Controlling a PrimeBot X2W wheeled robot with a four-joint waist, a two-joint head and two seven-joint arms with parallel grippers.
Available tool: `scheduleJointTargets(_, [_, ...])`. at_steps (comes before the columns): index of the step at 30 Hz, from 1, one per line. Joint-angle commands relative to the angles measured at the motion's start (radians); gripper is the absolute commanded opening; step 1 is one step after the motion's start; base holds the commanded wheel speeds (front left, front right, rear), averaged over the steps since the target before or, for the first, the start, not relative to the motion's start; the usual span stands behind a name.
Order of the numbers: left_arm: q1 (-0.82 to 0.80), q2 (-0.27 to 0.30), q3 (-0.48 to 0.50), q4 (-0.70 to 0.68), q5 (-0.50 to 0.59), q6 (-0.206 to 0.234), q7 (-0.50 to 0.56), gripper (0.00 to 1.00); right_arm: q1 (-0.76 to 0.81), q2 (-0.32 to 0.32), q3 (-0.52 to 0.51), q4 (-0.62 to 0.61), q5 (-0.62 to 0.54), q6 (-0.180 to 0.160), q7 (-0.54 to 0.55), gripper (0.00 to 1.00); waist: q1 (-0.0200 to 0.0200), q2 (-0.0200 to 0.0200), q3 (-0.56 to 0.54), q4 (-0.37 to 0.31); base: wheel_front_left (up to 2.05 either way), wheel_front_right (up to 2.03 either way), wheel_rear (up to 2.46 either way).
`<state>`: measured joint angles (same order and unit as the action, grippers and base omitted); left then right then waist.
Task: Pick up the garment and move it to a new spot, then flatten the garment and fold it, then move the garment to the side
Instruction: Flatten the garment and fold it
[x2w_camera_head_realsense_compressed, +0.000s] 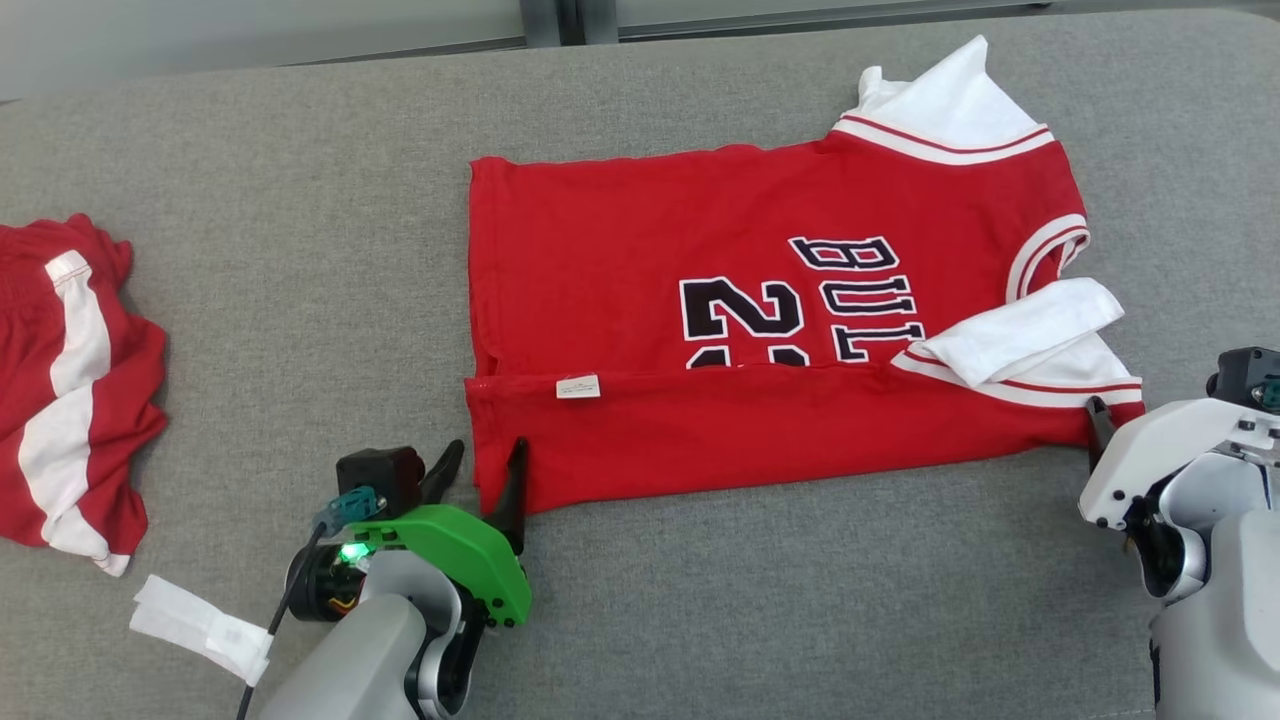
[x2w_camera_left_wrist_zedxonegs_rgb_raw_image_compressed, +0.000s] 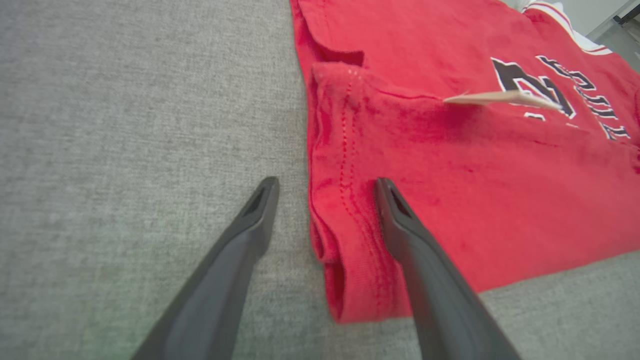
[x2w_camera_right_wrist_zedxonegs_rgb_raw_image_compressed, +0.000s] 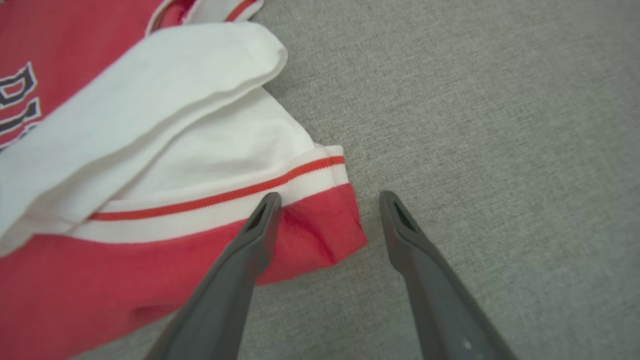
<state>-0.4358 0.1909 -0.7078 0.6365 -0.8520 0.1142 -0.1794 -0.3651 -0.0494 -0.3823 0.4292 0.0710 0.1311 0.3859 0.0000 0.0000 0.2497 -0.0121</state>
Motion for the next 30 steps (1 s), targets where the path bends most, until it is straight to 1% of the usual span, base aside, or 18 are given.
scheduleJointTargets(1, [0.000,-0.006,-0.009,0.020,0.006,-0.005,0.021,1.00,-0.010,-0.002,0.008,0.019,0.000,-0.001,0.001,1.00,0.0000,0.0000,0.003,-0.001,0.00,0.00,0.00])
scheduleJointTargets(3, [-0.003,-0.010,-0.016,0.032,0.001,-0.011,0.037,1.00,-0.019,0.000,0.026,0.047,0.019,-0.001,0.003,1.00,0.0000,0.0000,0.006,-0.002,0.00,0.00,0.00])
scheduleJointTargets(4, [-0.001,-0.012,-0.022,0.040,-0.004,-0.018,0.049,0.71,-0.021,0.001,0.032,0.062,0.026,0.000,0.011,0.98,0.0000,0.0000,0.007,-0.003,0.00,0.00,0.00])
scheduleJointTargets(5, [0.001,-0.014,-0.026,0.045,-0.007,-0.022,0.055,0.50,-0.022,0.001,0.036,0.071,0.032,0.000,0.015,0.75,0.0000,0.0000,0.008,-0.003,0.00,0.00,0.00])
scheduleJointTargets(6, [0.000,-0.016,-0.030,0.052,-0.010,-0.029,0.062,0.05,-0.024,0.001,0.038,0.080,0.035,0.000,0.013,0.27,0.0000,0.0000,0.009,-0.004,0.00,0.00,0.00])
scheduleJointTargets(7, [0.002,-0.019,-0.033,0.056,-0.013,-0.035,0.068,0.00,-0.025,0.002,0.040,0.086,0.038,0.000,0.011,0.00,0.0000,0.0000,0.010,-0.004,0.00,0.00,0.00])
scheduleJointTargets(11, [0.003,-0.024,-0.040,0.069,-0.019,-0.055,0.077,0.00,-0.017,-0.001,0.051,0.083,0.085,-0.001,0.000,0.00,0.0000,0.0000,0.007,-0.004,0.00,0.00,0.00])
scheduleJointTargets(13, [0.004,-0.019,-0.038,0.068,-0.026,-0.065,0.076,0.00,-0.008,0.000,0.053,0.061,0.141,-0.001,-0.003,0.00,0.0000,0.0000,0.002,-0.005,0.00,0.00,0.00])
scheduleJointTargets(17, [0.026,0.002,-0.025,0.042,-0.051,-0.080,0.081,0.00,0.034,-0.001,0.058,-0.034,0.218,-0.001,0.015,0.00,0.0000,0.0000,-0.014,-0.008,0.00,0.00,0.00])
scheduleJointTargets(19, [0.039,0.024,-0.016,0.018,-0.061,-0.084,0.089,0.00,0.075,-0.002,0.064,-0.098,0.288,-0.001,0.046,0.00,0.0000,0.0000,-0.025,-0.010,0.00,0.00,0.00])
scheduleJointTargets(21, [0.059,0.046,-0.010,-0.011,-0.067,-0.080,0.097,0.00,0.127,-0.002,0.065,-0.163,0.316,-0.001,0.073,0.00,0.0000,0.0000,-0.032,-0.012,0.00,0.00,0.00])
scheduleJointTargets(25, [0.101,0.091,-0.003,-0.087,-0.078,-0.062,0.117,0.00,0.226,-0.003,0.041,-0.276,0.336,-0.001,0.113,0.00,0.0000,0.0000,-0.043,-0.016,0.00,0.00,0.00])
scheduleJointTargets(30, [0.164,0.145,-0.003,-0.193,-0.088,-0.022,0.154,0.00,0.307,-0.004,0.012,-0.353,0.339,-0.001,0.142,0.00,0.0000,0.0000,-0.051,-0.025,0.00,0.00,0.00])
